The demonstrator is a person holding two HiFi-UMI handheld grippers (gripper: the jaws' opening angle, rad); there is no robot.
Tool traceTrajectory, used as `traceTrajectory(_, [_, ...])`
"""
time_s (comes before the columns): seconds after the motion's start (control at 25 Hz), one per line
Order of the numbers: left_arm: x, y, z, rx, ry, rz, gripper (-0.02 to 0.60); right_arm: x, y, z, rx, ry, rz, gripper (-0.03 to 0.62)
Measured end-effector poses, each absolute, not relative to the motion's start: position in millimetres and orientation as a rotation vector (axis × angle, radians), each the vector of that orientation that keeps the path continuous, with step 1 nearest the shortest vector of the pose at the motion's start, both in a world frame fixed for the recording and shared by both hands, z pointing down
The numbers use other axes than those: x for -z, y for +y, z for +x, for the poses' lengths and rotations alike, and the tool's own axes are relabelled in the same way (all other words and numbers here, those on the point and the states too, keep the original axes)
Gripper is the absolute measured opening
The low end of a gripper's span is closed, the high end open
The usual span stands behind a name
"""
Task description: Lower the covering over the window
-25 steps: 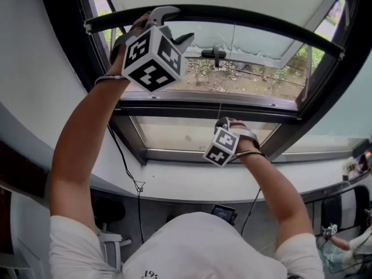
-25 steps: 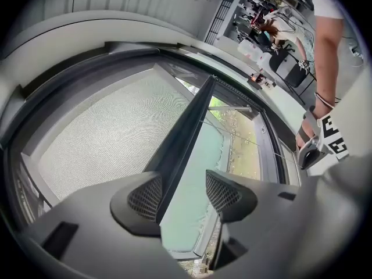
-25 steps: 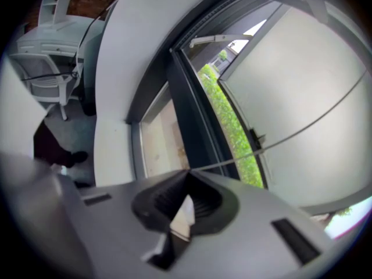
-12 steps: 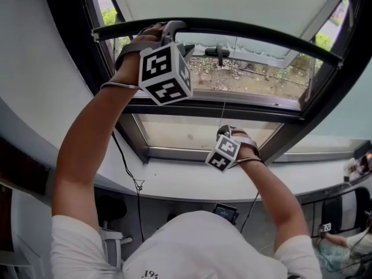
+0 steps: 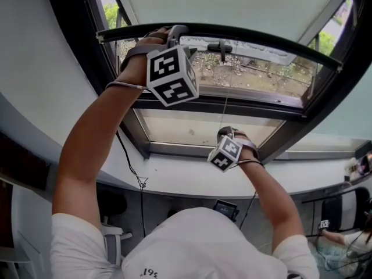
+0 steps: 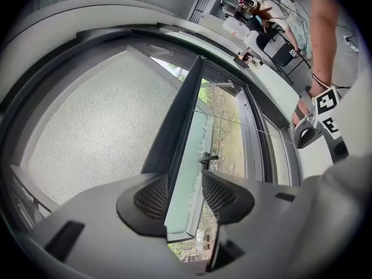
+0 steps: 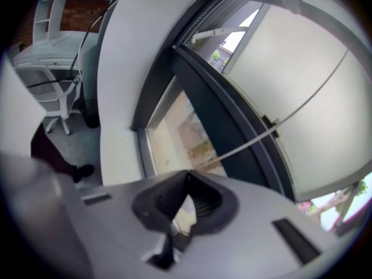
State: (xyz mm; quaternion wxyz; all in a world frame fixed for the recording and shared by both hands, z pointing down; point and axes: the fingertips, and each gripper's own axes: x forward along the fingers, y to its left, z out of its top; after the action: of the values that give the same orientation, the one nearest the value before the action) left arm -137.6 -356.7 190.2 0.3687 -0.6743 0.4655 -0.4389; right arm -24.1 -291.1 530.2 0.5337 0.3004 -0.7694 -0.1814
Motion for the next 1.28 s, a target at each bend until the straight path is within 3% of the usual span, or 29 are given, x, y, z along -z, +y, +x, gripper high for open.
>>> traceTrajectory(0.44, [-191,-359,-139,1.143,1.214,-1.74,0.186,-518,-294,-31,0.585,-1.906,0.759,0.027])
traceTrajectory(0.56, [-191,-359,-139,1.145,1.214,-1.74,0.184,-498,-296,-28,0.584,-1.941,0.771,0.129])
traceTrajectory(0.68, [-191,-359,-140,1.152,1.215,-1.741,0.183,-467,-301,-22,0.641,-1.946,0.784,0.151])
traceTrajectory(0.92, [-193,-358,-139,1.177,1.213,-1.738,0.176,-412,-317,-4,0.682,-1.954,0.867,0.152])
traceTrajectory(1.28, [-225,-354,-139,1.237,1.194,-1.782,0.175,-402,-322,12,0.697,-1.921,0.915,0.152])
